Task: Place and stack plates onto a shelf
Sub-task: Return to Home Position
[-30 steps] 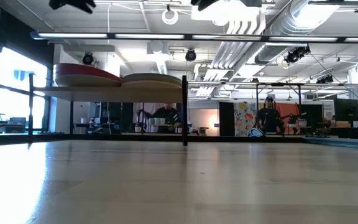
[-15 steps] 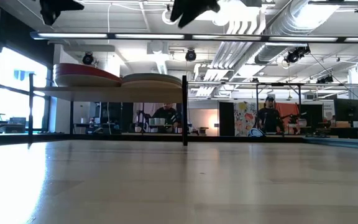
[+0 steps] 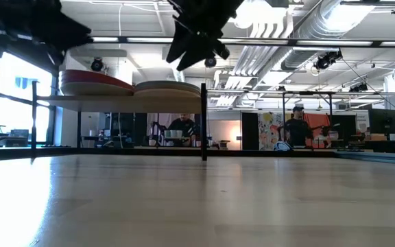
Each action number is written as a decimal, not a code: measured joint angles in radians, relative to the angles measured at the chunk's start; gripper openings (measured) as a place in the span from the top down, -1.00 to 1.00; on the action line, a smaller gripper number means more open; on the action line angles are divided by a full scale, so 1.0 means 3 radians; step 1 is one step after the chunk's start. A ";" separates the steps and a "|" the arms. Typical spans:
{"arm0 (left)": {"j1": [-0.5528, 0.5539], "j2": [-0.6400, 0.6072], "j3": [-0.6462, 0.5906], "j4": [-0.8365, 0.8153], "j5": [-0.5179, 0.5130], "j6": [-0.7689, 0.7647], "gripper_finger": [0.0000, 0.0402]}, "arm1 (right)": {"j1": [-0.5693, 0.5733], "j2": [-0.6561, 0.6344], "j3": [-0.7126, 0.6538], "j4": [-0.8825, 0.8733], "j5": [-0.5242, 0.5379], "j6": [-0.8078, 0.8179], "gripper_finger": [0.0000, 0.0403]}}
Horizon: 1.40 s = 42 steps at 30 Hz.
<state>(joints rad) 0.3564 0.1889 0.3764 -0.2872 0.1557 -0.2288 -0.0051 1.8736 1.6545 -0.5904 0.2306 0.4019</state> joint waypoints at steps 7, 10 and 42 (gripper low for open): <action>-0.0067 -0.0070 -0.0565 0.0408 -0.0040 -0.0067 0.50 | -0.0003 -0.0001 -0.0192 0.0156 0.0001 0.0031 0.31; -0.0099 -0.0073 -0.0779 0.0687 -0.0041 -0.0041 0.50 | -0.0001 -0.0001 -0.0228 0.0241 -0.0015 0.0032 0.31; -0.0121 -0.0063 -0.1213 0.1029 -0.0307 0.0192 0.50 | -0.0543 -0.1778 -0.1594 0.0278 -0.0392 -0.0846 0.31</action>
<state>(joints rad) 0.3202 0.1699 0.0124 0.0216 0.0635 -0.1712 -0.1679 1.3402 1.1763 -0.5069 0.1130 0.1480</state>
